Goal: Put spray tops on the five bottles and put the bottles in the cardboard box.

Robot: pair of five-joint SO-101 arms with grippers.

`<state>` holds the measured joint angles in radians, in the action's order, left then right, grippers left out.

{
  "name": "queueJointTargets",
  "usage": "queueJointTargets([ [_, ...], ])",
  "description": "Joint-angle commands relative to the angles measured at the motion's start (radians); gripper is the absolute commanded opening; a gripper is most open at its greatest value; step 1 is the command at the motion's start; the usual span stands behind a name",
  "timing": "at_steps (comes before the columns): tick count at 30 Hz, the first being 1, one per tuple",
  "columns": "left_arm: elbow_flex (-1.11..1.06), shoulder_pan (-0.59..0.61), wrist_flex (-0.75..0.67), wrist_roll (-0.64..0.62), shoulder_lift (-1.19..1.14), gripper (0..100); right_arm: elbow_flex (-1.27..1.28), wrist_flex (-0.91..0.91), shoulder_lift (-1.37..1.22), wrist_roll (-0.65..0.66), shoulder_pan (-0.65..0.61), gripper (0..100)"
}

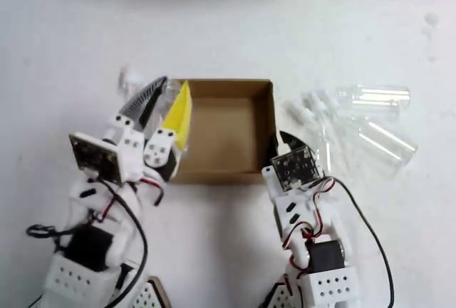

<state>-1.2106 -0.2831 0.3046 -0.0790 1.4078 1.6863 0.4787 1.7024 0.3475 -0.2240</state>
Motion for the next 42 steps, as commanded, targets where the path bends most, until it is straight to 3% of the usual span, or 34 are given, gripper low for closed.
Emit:
queueJointTargets([
  [1,-0.069,0.016,-0.362,-0.049,-0.131,2,0.009,-0.025,-0.005,0.012,0.007,2.9],
  [5,-0.072,0.076,-0.675,-0.103,-0.357,2,0.009,-0.025,-0.005,0.012,0.007,2.9],
  [11,0.028,0.131,-0.931,-0.103,-0.808,2,0.009,-0.025,-0.005,0.009,0.007,2.9],
  [15,0.011,0.125,-1.117,-0.103,-0.978,2,0.009,-0.025,-0.007,0.009,0.007,2.9],
  [23,0.126,0.137,-1.243,-0.101,-1.279,2,0.009,-0.027,-0.007,0.008,0.007,2.9],
  [26,0.15,0.136,-1.372,-0.098,-1.388,2,0.009,-0.027,-0.007,0.008,0.007,2.9],
  [31,0.153,0.11,-1.564,0.04,-1.55,2,0.009,-0.027,-0.007,0.008,0.007,2.9],
  [34,0.175,0.097,-1.626,0.052,-1.635,2,0.009,-0.027,-0.007,0.008,0.007,2.9],
  [42,0.245,0.113,-1.645,0.051,-1.738,2,0.009,-0.027,-0.007,0.008,0.007,2.9],
])
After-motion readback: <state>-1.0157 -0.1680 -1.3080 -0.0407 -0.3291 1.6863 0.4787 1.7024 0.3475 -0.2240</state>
